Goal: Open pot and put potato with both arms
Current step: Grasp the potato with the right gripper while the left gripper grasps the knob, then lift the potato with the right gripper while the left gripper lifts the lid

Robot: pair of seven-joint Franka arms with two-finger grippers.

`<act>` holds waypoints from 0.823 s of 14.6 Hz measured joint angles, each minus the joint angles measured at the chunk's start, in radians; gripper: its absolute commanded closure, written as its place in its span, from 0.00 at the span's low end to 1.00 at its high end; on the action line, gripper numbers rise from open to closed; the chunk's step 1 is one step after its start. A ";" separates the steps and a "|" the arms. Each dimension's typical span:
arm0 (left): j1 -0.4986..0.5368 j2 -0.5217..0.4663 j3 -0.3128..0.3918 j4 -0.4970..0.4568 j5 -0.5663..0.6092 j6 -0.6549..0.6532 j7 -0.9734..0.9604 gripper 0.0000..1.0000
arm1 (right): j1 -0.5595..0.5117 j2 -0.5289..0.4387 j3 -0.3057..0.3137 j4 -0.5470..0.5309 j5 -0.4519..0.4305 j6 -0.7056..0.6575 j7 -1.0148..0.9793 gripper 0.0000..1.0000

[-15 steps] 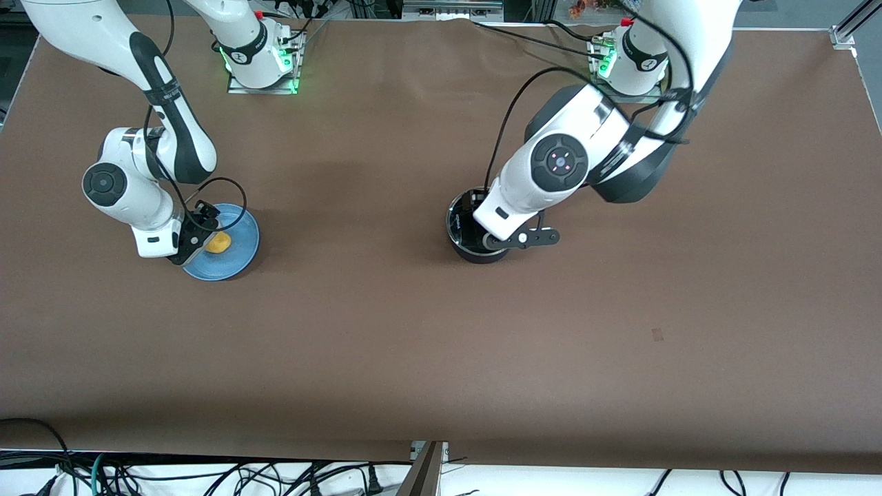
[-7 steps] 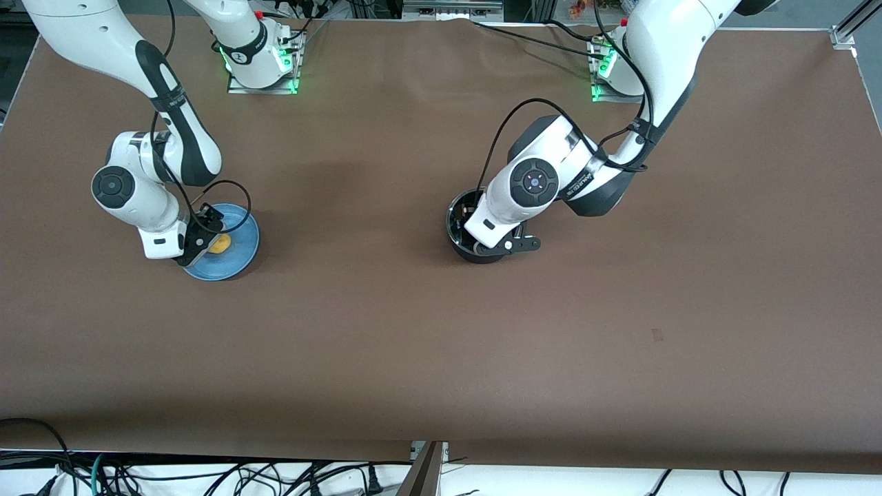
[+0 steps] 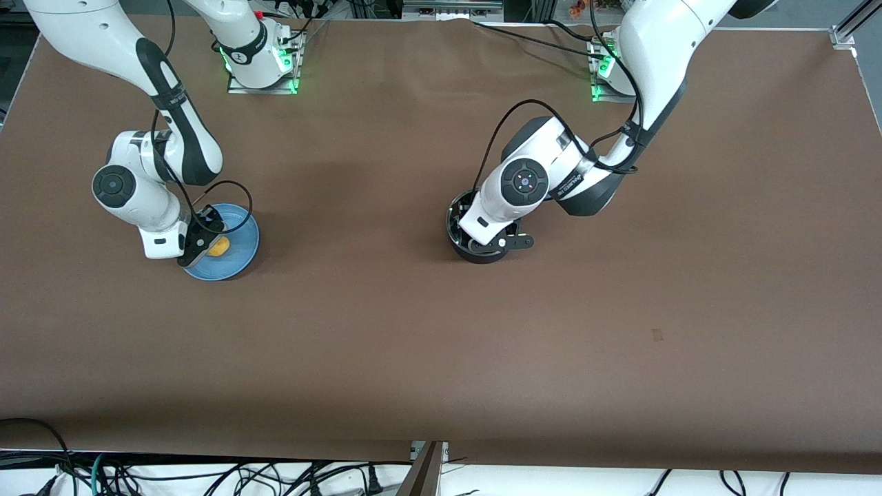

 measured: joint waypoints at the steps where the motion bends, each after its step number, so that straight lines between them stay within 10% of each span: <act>1: 0.000 0.003 0.000 0.000 0.000 0.001 0.000 0.00 | 0.000 -0.014 0.005 0.005 0.000 -0.027 0.029 0.59; 12: 0.000 0.018 0.000 -0.003 0.070 0.002 -0.001 0.14 | 0.003 -0.157 0.110 0.179 0.002 -0.347 0.397 0.59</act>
